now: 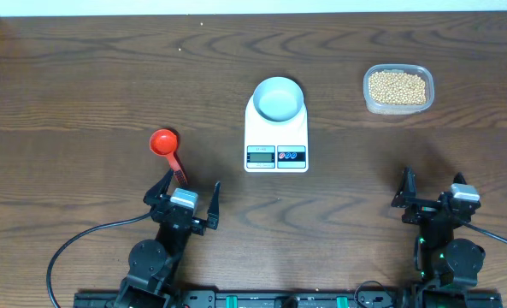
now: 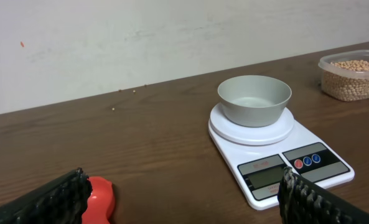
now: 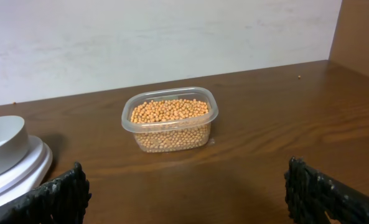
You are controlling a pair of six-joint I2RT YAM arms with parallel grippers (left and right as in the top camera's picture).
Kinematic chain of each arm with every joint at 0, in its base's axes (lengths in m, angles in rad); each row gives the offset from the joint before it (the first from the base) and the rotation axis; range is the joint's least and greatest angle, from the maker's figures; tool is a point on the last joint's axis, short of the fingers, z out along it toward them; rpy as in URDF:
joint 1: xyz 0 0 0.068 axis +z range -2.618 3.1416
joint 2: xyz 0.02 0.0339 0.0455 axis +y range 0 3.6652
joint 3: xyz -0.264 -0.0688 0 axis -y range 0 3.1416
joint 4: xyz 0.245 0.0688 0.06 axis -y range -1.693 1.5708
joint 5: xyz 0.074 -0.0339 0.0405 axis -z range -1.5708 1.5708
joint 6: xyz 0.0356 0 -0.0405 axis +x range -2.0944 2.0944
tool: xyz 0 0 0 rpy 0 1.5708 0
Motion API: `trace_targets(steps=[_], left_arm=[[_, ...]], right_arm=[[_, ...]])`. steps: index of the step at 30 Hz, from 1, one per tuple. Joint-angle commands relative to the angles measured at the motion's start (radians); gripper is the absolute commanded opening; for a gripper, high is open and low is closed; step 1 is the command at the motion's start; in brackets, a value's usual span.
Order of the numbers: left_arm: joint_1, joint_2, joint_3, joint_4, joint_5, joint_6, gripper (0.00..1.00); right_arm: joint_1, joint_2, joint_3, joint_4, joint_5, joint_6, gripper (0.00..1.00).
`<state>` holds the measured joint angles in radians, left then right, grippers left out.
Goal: Scoop item into bowl and weigh 50g on scale
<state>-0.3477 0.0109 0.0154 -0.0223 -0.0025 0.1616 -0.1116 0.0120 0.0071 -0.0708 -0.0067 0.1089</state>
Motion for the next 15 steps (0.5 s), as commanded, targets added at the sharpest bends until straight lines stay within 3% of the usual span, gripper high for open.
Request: trace_targets(steps=[1,15], left_arm=[[0.006,-0.007,-0.011,-0.048,-0.016,0.01,0.98],[0.006,-0.007,-0.011,-0.04,-0.016,0.009,0.98]], right_arm=[[0.01,-0.005,-0.002,-0.005,0.004,-0.013,0.99],[0.01,-0.005,-0.002,-0.005,0.004,-0.013,0.99]])
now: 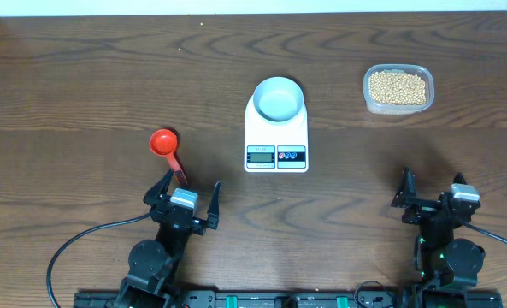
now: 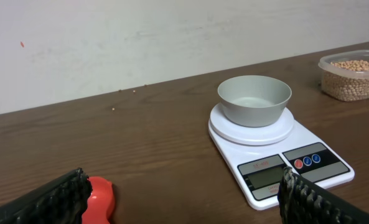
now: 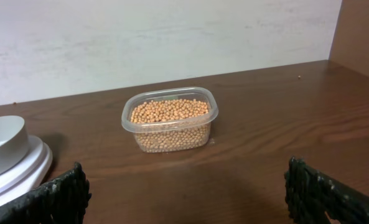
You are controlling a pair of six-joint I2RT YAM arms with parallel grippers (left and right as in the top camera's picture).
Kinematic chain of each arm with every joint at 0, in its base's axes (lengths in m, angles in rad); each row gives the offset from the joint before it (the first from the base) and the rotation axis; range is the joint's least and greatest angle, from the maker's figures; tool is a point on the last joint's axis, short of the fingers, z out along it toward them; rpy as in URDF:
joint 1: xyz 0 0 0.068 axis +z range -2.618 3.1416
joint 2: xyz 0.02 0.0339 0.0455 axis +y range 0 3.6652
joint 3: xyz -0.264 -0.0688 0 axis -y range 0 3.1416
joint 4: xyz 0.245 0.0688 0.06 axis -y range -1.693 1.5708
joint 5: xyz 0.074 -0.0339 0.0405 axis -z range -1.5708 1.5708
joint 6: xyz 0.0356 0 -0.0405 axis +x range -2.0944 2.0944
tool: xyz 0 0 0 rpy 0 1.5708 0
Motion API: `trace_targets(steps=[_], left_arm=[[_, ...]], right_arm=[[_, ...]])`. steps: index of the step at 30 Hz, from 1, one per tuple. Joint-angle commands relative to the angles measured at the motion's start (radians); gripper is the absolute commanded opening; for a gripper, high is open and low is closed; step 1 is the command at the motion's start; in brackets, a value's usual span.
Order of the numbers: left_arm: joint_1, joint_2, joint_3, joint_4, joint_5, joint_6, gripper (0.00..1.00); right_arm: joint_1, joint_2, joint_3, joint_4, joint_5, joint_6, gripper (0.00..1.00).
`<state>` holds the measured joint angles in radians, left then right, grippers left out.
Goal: Scoop item into bowl and weigh 50g on scale
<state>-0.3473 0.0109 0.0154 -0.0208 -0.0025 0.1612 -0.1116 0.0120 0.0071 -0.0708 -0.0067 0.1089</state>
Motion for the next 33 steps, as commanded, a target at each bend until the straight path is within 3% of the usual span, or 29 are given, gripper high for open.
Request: trace_targets(steps=[1,19,33], left_arm=[[0.006,-0.007,-0.011,-0.042,-0.016,0.01,0.98],[0.006,0.033,0.051,-0.013,-0.016,-0.003,0.98],[0.006,0.469,0.449,-0.207,-0.016,-0.069,0.98]], right_arm=[[0.01,-0.005,-0.002,-0.005,0.004,-0.013,0.99],[0.01,-0.005,-0.002,-0.005,0.004,-0.013,0.99],[0.01,-0.005,-0.002,-0.005,0.004,-0.013,0.99]])
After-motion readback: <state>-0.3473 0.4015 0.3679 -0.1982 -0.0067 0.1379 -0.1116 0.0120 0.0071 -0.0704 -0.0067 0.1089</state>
